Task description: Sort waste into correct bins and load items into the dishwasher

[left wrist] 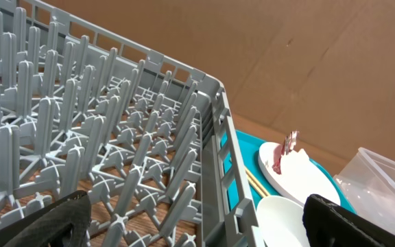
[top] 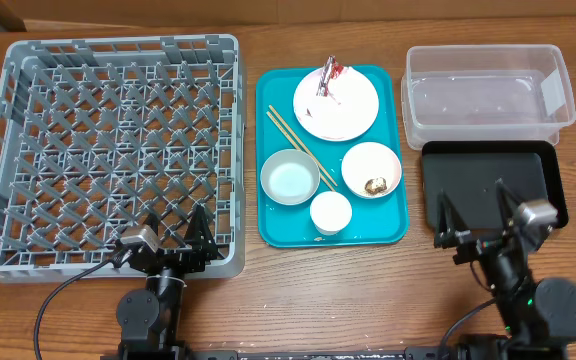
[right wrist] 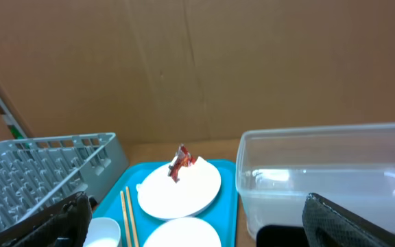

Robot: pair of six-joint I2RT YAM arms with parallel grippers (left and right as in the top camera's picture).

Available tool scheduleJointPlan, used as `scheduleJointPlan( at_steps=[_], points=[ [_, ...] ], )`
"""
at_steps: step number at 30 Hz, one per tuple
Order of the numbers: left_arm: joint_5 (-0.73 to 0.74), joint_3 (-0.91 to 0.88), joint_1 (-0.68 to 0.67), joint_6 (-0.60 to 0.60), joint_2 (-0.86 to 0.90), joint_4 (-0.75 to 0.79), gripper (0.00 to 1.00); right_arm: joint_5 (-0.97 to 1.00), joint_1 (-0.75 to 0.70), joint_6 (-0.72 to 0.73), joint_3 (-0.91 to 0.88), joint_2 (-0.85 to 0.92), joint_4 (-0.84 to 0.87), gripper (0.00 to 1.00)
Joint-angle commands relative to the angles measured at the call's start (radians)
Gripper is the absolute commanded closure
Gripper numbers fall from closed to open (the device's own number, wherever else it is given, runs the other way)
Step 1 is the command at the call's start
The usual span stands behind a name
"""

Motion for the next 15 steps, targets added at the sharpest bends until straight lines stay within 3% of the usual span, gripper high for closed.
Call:
scheduleJointPlan(
  at_steps=[1,10,15],
  points=[
    [-0.004,-0.003,0.006,-0.006,-0.003,-0.002,0.0,-0.061,0.006,-0.016,0.144,0.146,-0.031,0.0],
    [-0.004,-0.003,0.006,-0.006,-0.003,-0.002,0.0,-0.224,0.01,-0.016,0.672,0.724,-0.327,0.0],
    [-0.004,-0.003,0.006,-0.006,-0.003,-0.002,0.0,-0.204,0.086,-0.062,0.994,1.028,-0.51,0.0]
  ],
)
